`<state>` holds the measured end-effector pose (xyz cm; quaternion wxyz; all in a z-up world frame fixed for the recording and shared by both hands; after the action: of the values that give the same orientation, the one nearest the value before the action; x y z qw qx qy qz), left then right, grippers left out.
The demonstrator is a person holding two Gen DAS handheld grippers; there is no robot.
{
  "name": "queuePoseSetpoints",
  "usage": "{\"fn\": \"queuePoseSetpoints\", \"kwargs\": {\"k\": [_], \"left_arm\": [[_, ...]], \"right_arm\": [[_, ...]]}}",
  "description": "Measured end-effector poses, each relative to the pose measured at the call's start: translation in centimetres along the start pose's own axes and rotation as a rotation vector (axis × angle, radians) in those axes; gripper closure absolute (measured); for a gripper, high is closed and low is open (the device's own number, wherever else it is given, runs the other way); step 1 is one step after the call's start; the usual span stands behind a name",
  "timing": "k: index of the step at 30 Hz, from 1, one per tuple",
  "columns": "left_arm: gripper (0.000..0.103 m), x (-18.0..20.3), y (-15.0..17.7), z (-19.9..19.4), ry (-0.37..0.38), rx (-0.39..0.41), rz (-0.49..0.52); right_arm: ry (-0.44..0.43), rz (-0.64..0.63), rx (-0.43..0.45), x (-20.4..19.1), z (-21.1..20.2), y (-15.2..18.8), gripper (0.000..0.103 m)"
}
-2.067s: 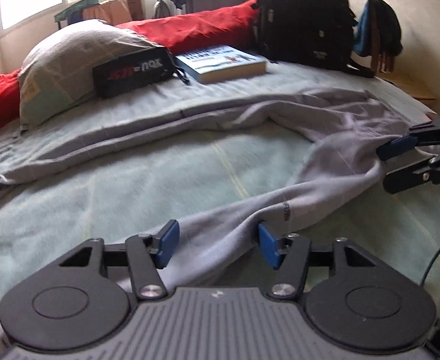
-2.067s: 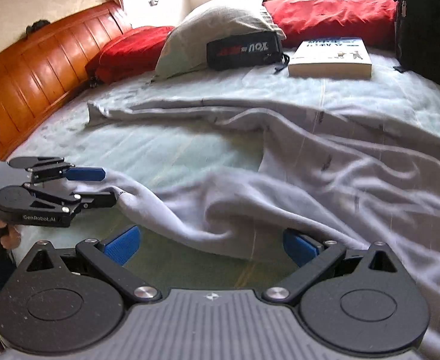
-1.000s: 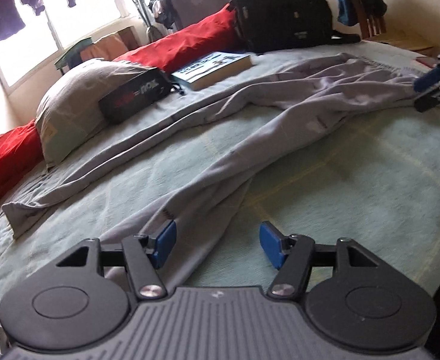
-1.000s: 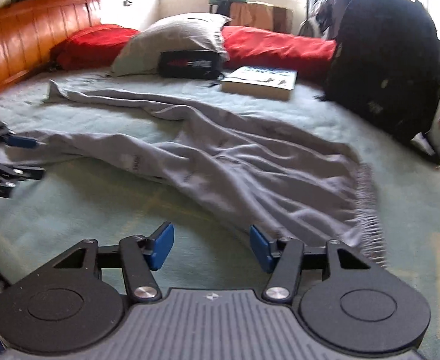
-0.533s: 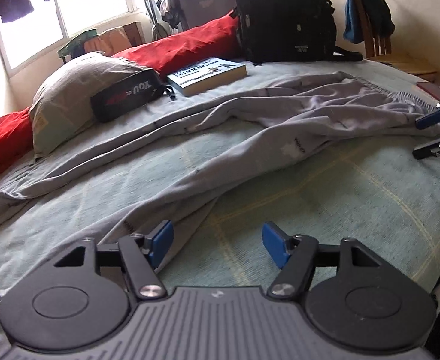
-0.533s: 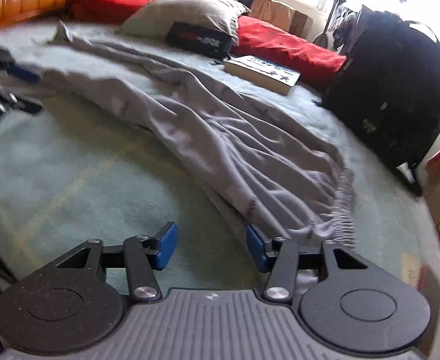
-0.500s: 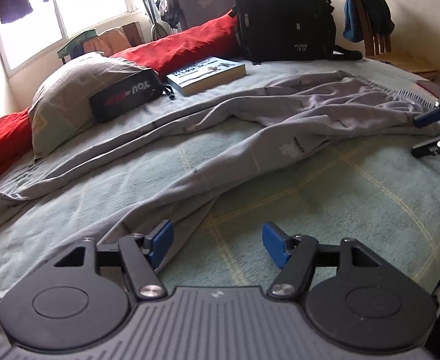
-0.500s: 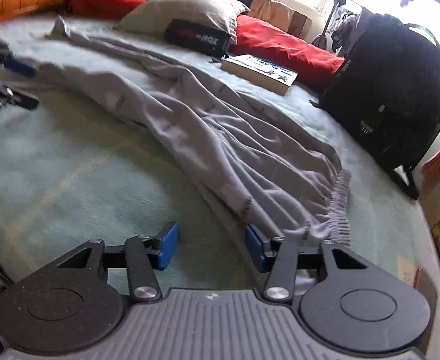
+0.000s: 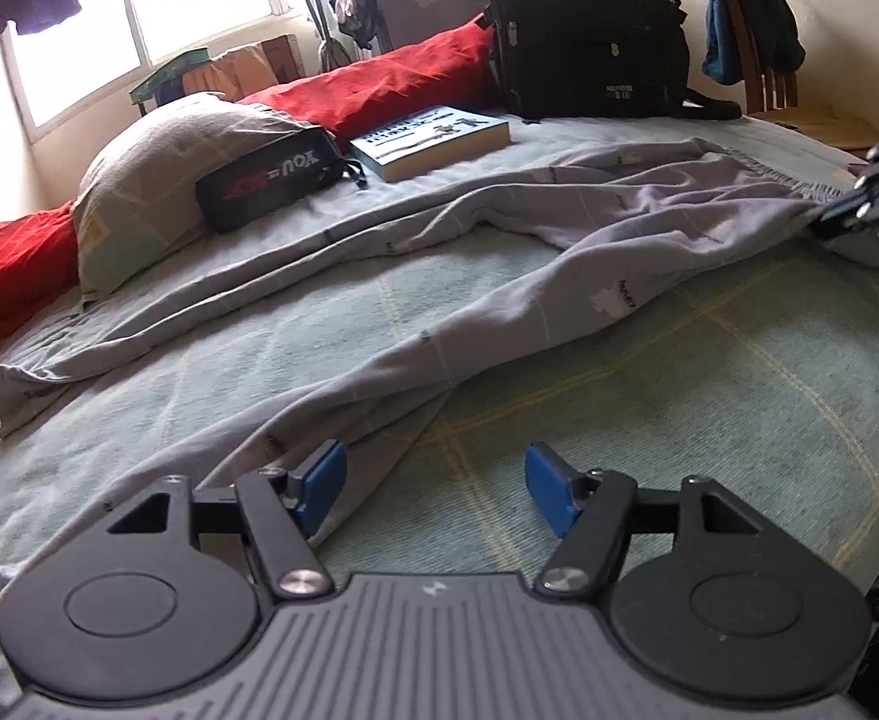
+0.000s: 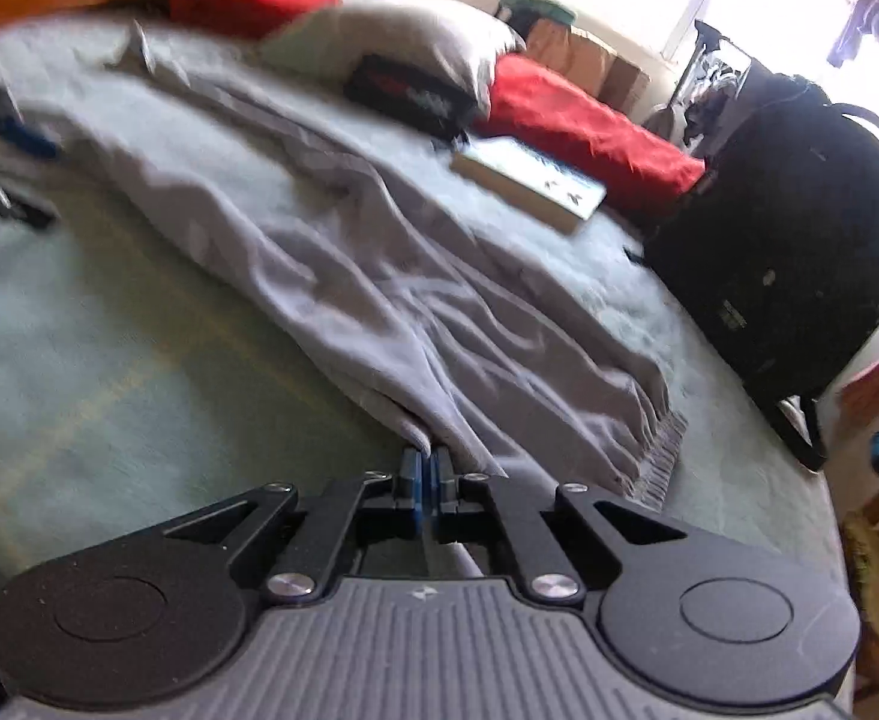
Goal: Fold clothes
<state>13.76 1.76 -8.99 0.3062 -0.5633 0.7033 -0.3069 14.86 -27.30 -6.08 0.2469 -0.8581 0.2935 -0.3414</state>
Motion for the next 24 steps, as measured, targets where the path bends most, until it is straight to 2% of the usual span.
{"fn": "queuePoseSetpoints", "kwargs": {"k": [9,14,17,20,24], "left_arm": [[0.035,-1.6,0.6,-1.4,-0.050,0.010,-0.034],[0.035,-2.0,0.8,-2.2,-0.070,0.011,-0.026],[0.035,-2.3,1.0,-2.5,-0.084,0.003,-0.017],[0.035,-2.6,1.4,-2.8,-0.102,-0.006,-0.013],[0.035,-3.1,1.7,-3.2,-0.117,-0.015,-0.004]], "right_arm": [[-0.082,0.149,0.062,2.8,-5.4,0.7,0.099],[-0.131,0.209,0.033,3.4,-6.0,2.4,0.099],[-0.118,0.199,-0.018,2.9,-5.5,3.3,0.098],[-0.091,0.206,-0.044,2.5,-5.0,3.9,0.092],[-0.086,0.210,-0.010,1.8,-5.5,3.5,0.083]]}}
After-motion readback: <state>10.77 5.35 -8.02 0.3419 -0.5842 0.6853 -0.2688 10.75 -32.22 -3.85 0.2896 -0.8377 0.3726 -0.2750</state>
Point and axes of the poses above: each gripper's, at about its wrist camera, not at the fingertips, and z roughly the way its jaws point, x to its right, y to its underside, the point moved 3 cm from there along z, roughly the way its jaws point, and after that the axes turned 10 degrees about -z, right-handed, at the moved point
